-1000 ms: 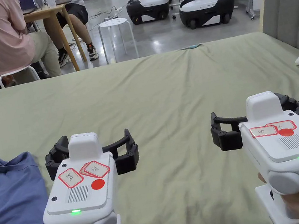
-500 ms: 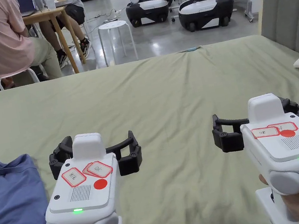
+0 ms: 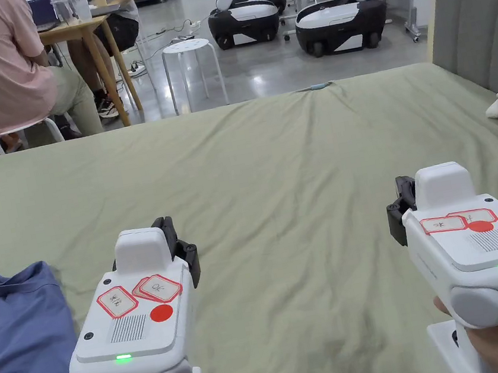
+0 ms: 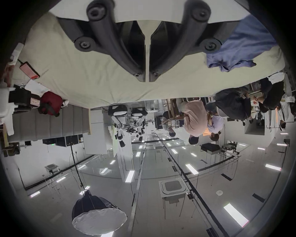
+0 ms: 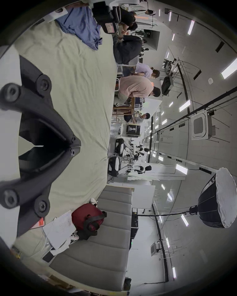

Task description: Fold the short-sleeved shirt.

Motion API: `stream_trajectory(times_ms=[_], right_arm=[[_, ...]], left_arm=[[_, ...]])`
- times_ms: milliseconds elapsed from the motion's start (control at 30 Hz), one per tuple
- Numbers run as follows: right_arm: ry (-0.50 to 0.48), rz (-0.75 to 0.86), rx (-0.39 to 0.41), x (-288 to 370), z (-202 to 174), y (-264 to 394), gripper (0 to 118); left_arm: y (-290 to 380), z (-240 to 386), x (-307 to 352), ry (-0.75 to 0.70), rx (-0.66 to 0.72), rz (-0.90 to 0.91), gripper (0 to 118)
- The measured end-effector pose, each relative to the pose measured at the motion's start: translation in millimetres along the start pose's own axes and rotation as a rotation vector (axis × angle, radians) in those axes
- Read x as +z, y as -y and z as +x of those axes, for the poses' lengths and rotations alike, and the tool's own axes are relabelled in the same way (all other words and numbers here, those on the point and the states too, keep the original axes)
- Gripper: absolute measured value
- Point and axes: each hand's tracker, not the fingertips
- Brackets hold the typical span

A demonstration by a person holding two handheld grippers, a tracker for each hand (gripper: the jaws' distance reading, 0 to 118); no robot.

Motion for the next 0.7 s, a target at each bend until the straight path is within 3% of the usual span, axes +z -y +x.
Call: stream_trajectory(times_ms=[267, 467, 567, 700], right_arm=[[0.004, -0.009, -0.001, 0.0, -1.8, -0.5, 0], [-0.016, -0.008, -0.018, 0.8, -15.9, -5.5, 0], [-0.058, 0.002, -0.036, -4.0, -38.1, -11.8, 0], [-0.192, 0.035, -0.024, -10.1, -96.4, -21.1, 0]], left_arm=[[-3.9, -3.4, 4.2, -0.003, 0.008, 0.005, 0], [-8.0, -27.6, 13.1, -0.082, 0.044, 0.009, 0], [-9.8, -51.7, 25.3, -0.141, 0.072, 0.007, 0], [-7.8, -93.1, 52.1, -0.268, 0.038, 0.009, 0]])
